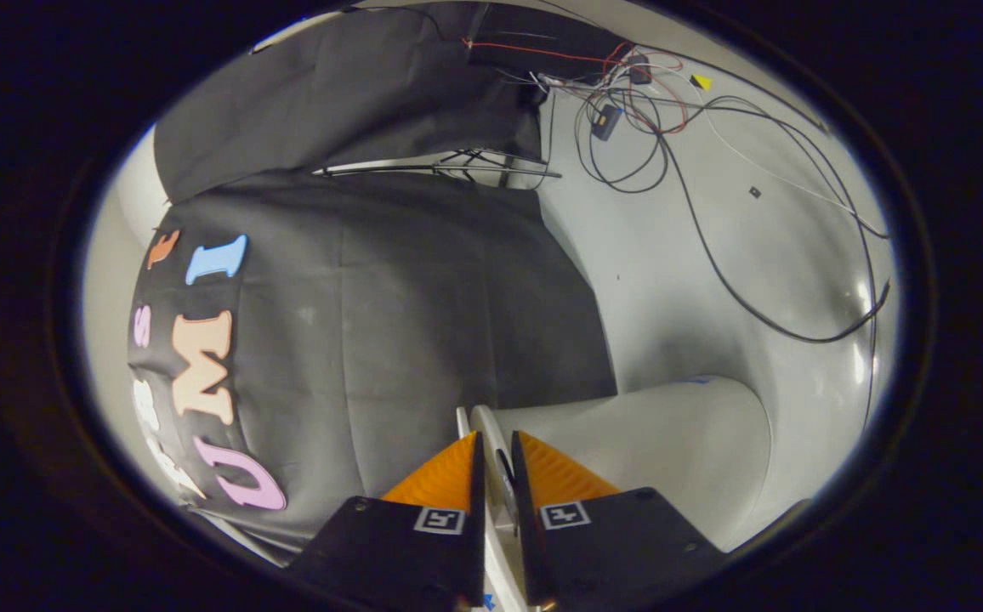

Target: Open the toilet lid.

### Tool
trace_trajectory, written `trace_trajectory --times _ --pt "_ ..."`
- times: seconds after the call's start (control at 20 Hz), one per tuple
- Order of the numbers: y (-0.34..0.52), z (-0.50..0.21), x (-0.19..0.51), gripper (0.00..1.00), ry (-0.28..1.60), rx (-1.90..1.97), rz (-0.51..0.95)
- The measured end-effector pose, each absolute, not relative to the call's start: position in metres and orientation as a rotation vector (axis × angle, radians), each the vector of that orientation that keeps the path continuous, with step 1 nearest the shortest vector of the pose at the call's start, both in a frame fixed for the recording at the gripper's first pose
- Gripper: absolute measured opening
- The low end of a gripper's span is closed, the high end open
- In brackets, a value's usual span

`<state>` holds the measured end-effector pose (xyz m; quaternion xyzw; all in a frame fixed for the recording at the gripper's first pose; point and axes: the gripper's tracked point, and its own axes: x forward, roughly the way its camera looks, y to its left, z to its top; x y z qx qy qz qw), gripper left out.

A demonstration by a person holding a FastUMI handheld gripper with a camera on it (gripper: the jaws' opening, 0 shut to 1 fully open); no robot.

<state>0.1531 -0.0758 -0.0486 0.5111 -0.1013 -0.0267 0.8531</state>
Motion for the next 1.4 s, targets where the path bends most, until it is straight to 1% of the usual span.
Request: trace_trajectory --times 0.1,0.15,0.25,0.45,0.75,0.85,1.1,1.4 --pt "-0.075 -0.046 0.155 0.09 -0.201 1.099 -0.041" --pt "-0.075 -0.045 0.156 0.06 -0.195 1.107 -0.031" --pt "-0.074 -0.044 0.153 0.06 -0.194 1.117 -0.017" --pt "-0.063 -0.036 0.155 0.05 -0.162 1.047 -0.044" --pt "-0.016 0.005 0.138 0.04 -0.187 0.817 0.002" --pt "0.005 0.018 0.133 0.04 -0.196 0.74 0.005" --pt "0.075 0.054 0.123 0.03 -0.219 0.553 0.071" --pt "0.166 0.086 0.125 0.06 -0.199 0.335 0.144"
